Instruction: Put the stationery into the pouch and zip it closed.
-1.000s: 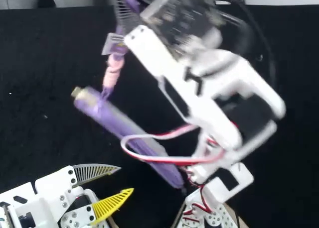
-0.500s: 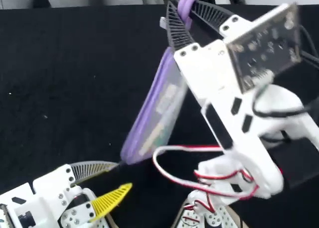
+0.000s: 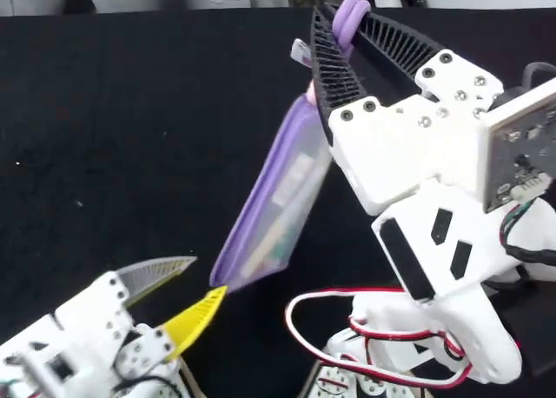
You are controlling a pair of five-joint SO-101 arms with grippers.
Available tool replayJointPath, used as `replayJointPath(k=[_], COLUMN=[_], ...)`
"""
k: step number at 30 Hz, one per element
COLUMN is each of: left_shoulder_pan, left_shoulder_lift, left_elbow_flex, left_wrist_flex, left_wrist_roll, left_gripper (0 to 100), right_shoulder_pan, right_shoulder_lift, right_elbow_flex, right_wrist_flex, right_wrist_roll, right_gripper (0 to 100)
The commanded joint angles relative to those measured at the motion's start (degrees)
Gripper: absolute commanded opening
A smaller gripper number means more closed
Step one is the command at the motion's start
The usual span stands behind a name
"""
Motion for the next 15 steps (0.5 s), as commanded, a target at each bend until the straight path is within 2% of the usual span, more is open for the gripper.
replayJointPath(k=[1,6,8,12,15], left_shoulder_pan=[-0.7,-1.3,-4.3,-11.4,-11.7], left_shoulder_lift=[0.2,0.4,0.4,0.4,0.5], left_elbow_flex=[10.3,22.7,26.1,29.8,31.6], left_wrist_flex=[-10.8,-26.0,-30.1,-34.0,-34.6], left_wrist_roll=[0.4,0.3,0.2,0.4,0.2], left_gripper=[16,16,16,16,16], right_shoulder_pan=[0.4,-1.7,-2.5,-2.7,-2.7], right_shoulder_lift=[-1.5,-1.5,-1.5,-1.5,-1.5], right_elbow_flex=[-0.3,-0.3,-0.3,-0.3,-0.3], right_wrist_flex=[1.8,1.8,1.8,1.8,1.8], right_wrist_roll=[-1.1,-0.9,-0.8,-0.9,-0.8], right_gripper=[1.1,1.1,1.1,1.1,1.1])
